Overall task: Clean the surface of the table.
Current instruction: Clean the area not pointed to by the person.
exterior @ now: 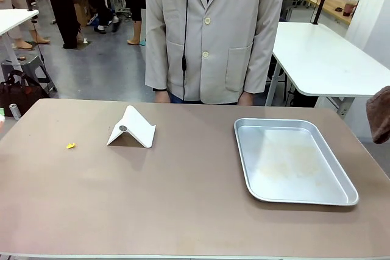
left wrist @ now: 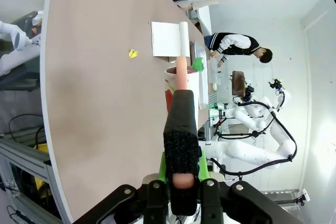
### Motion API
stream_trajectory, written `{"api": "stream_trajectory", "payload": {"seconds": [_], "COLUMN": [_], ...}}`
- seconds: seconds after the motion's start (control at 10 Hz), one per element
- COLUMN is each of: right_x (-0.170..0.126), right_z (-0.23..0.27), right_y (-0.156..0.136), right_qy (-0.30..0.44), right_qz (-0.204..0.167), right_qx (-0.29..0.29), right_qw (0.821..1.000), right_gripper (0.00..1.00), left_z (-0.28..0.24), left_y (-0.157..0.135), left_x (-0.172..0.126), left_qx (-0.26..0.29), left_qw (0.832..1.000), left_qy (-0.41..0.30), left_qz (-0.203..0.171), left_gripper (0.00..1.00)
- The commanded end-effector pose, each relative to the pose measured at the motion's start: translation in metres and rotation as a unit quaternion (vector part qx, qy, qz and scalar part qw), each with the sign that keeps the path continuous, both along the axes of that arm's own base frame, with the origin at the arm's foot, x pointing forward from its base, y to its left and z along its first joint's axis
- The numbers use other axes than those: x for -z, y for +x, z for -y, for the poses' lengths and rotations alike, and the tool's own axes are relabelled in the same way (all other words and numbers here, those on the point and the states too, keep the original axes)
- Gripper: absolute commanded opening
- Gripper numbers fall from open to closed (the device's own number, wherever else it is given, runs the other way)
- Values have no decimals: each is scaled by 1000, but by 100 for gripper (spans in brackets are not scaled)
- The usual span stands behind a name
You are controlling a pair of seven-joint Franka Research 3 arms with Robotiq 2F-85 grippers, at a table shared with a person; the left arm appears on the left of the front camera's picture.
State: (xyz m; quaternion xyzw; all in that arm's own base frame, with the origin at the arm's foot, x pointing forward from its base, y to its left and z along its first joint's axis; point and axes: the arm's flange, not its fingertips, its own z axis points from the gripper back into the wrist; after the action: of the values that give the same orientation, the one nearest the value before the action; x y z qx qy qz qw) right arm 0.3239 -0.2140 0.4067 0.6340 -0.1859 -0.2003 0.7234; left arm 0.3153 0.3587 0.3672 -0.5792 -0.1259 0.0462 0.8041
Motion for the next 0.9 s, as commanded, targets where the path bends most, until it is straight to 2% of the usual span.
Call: {"api": "stream_trajectory", "payload": {"seconds": [0.0,0.4,0.6,0.8], "right_x": [-4,-4,-4,-4], "right_z": [1,1,1,1], "right_y": [-2,-2,-2,-2], "right_qy": [2,2,2,2], "right_qz": [4,4,4,4], "right_qx": [-3,-3,-3,-3], "right_qw": [1000,1000,1000,1000], "right_gripper": [0,0,0,0], "left_z": [27,77,93,108], "left_y": [15,55,68,78], "left_x": [-6,0,7,18], "left_qx": [-19,-31,-40,-45], "left_qw": [999,994,991,989], "left_qy": [34,97,118,141], "left_qz": [-18,-50,-46,-25], "left_gripper": [3,3,3,3]}}
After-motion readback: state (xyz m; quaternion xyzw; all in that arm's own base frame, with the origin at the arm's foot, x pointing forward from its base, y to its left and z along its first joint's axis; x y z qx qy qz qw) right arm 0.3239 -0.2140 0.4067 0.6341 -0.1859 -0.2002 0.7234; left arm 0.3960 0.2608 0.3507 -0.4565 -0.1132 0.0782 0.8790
